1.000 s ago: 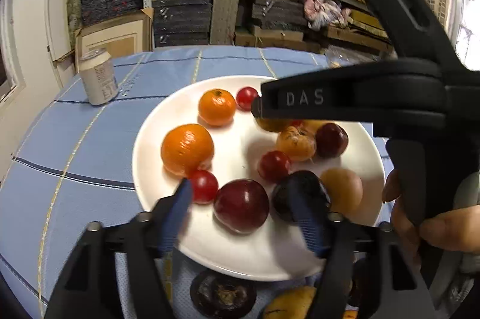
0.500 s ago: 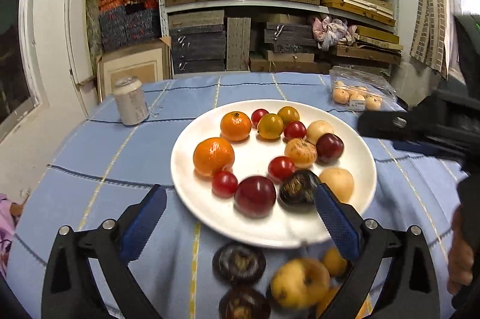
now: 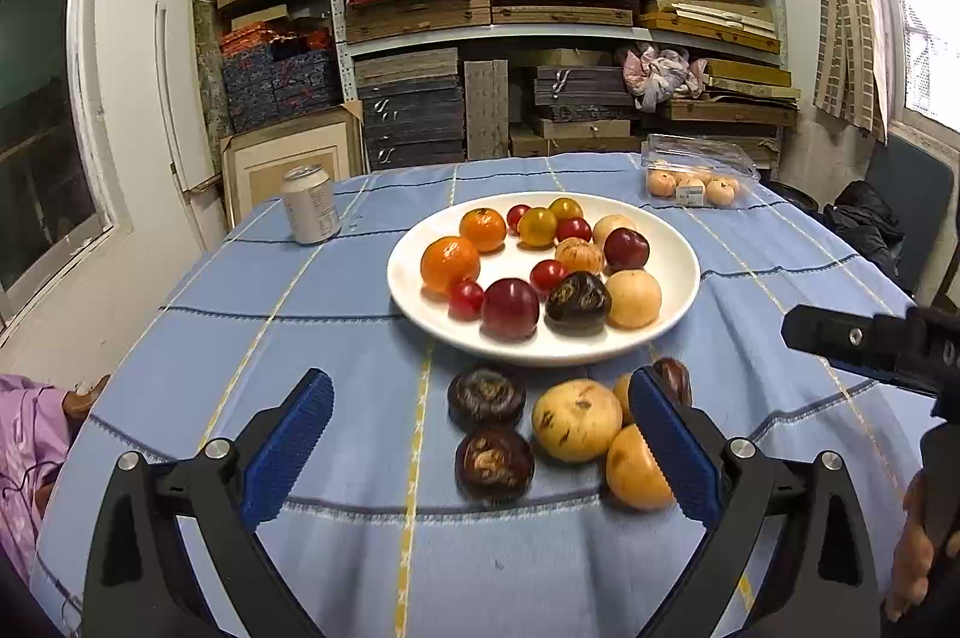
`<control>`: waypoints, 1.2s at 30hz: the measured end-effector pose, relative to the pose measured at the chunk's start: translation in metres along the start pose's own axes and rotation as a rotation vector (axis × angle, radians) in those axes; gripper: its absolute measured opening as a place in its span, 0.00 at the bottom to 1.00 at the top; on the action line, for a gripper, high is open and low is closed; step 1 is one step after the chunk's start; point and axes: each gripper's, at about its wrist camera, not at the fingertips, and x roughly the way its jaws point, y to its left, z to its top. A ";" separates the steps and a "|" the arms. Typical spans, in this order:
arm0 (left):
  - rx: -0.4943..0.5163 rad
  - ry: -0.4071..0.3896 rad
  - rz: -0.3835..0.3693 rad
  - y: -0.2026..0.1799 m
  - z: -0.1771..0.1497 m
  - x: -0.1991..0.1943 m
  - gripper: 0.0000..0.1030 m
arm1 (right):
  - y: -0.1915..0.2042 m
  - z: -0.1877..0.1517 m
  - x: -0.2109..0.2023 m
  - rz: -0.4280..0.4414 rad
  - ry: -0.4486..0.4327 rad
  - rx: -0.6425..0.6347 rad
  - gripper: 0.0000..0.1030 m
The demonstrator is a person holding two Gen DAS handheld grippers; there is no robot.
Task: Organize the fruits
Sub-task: 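Withdraw both open tools from the plate toward the remaining fruits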
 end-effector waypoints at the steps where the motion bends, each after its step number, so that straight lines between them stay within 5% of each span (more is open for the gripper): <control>1: -0.002 0.002 0.002 0.000 -0.001 -0.001 0.96 | 0.006 -0.004 -0.002 -0.007 -0.007 -0.034 0.94; 10: -0.078 0.002 0.018 0.019 -0.006 -0.010 0.96 | 0.064 -0.035 0.007 -0.089 0.013 -0.376 0.95; 19: -0.151 0.017 0.015 0.039 -0.004 -0.009 0.96 | 0.068 -0.042 0.016 -0.098 0.048 -0.407 0.95; 25: -0.185 -0.013 0.105 0.070 0.001 -0.014 0.96 | 0.069 -0.044 0.020 -0.095 0.068 -0.425 0.95; 32: -0.357 0.046 0.047 0.107 -0.002 -0.008 0.96 | 0.078 -0.049 0.029 -0.102 0.095 -0.484 0.95; 36: -0.368 0.087 -0.004 0.105 -0.005 -0.003 0.97 | 0.086 -0.049 0.040 -0.105 0.118 -0.513 0.95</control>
